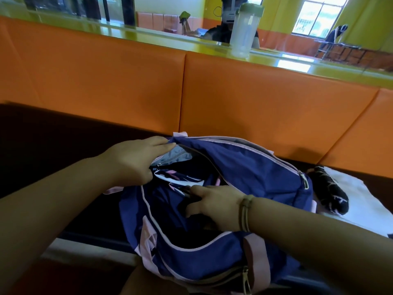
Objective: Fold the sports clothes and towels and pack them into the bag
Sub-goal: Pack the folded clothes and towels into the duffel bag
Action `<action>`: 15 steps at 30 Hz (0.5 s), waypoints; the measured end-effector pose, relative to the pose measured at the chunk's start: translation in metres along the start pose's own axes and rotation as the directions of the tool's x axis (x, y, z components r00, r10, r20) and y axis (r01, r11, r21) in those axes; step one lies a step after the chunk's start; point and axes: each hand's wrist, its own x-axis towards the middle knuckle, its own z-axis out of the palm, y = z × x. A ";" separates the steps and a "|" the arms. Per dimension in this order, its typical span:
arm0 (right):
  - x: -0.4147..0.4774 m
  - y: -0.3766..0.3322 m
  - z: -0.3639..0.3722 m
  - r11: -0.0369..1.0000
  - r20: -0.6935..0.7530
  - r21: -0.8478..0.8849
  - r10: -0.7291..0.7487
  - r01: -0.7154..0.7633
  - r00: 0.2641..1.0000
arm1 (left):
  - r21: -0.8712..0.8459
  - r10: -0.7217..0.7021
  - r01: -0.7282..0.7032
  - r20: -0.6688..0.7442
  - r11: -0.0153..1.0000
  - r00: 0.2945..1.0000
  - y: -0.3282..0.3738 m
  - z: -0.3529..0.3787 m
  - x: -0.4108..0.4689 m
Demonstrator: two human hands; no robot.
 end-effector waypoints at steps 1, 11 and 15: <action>-0.004 0.005 -0.005 0.997 0.023 0.076 0.020 -0.022 1.000 | -0.013 -0.003 0.003 -0.002 1.000 1.000 0.001 0.000 -0.002; -0.071 0.029 -0.031 0.935 -0.168 0.207 0.325 -0.289 0.931 | 0.100 0.167 -0.144 -0.303 0.985 0.938 0.047 0.009 -0.011; -0.126 0.036 -0.022 0.872 -0.238 0.229 0.482 -0.433 0.843 | 0.051 0.283 -0.279 -0.263 0.959 0.923 0.098 0.010 -0.001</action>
